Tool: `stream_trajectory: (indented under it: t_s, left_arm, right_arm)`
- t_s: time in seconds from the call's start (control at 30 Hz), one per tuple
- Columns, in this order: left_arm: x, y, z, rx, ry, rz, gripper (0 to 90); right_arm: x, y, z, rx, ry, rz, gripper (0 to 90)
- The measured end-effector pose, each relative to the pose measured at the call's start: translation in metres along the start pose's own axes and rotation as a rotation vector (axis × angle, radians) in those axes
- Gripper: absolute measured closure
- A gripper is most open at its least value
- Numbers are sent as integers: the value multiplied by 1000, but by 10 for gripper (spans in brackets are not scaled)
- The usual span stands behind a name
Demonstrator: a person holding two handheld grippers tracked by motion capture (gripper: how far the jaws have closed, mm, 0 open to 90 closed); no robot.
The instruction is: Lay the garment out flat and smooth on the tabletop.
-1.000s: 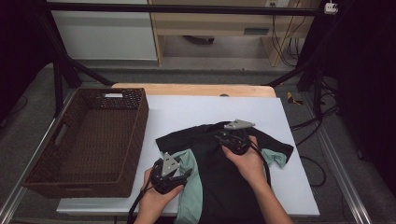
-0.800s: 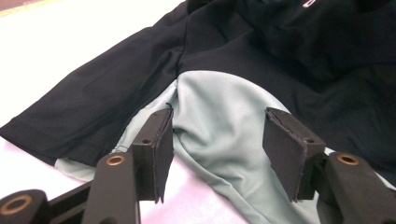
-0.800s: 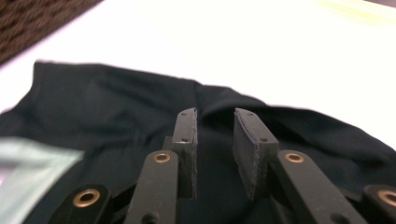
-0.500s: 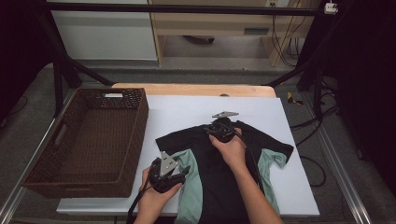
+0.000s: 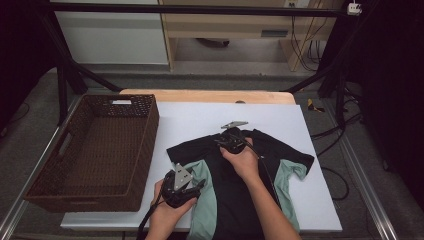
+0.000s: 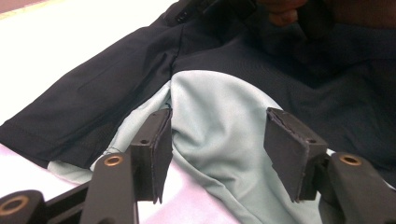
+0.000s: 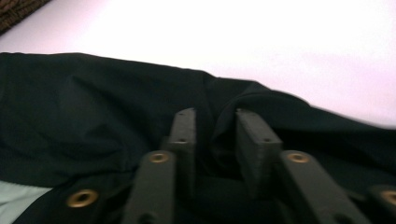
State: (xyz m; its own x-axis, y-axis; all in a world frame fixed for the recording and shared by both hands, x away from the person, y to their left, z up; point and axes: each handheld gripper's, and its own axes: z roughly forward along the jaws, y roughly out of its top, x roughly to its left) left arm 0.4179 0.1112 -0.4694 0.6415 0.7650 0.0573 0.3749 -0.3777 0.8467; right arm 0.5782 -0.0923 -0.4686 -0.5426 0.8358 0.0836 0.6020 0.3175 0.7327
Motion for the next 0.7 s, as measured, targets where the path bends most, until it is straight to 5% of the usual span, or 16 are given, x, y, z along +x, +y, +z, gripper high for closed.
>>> stream_trajectory:
  t_s: [0.1, 0.17, 0.57, 0.7]
  left_arm:
    - [0, 0, -1, -5, 3, 0, 424]
    - [0, 0, -1, -4, -1, 3, 452]
    - [2, 0, -1, -7, 14, -7, 430]
    - [5, 0, -1, -6, 25, -15, 416]
  right_arm:
    - [-1, 4, 1, -2, -19, -18, 885]
    - [-2, 8, -1, -23, -42, -20, 894]
    - [-8, 26, -13, -146, -55, 0, 888]
    - [-9, 23, -15, -147, -47, 12, 777]
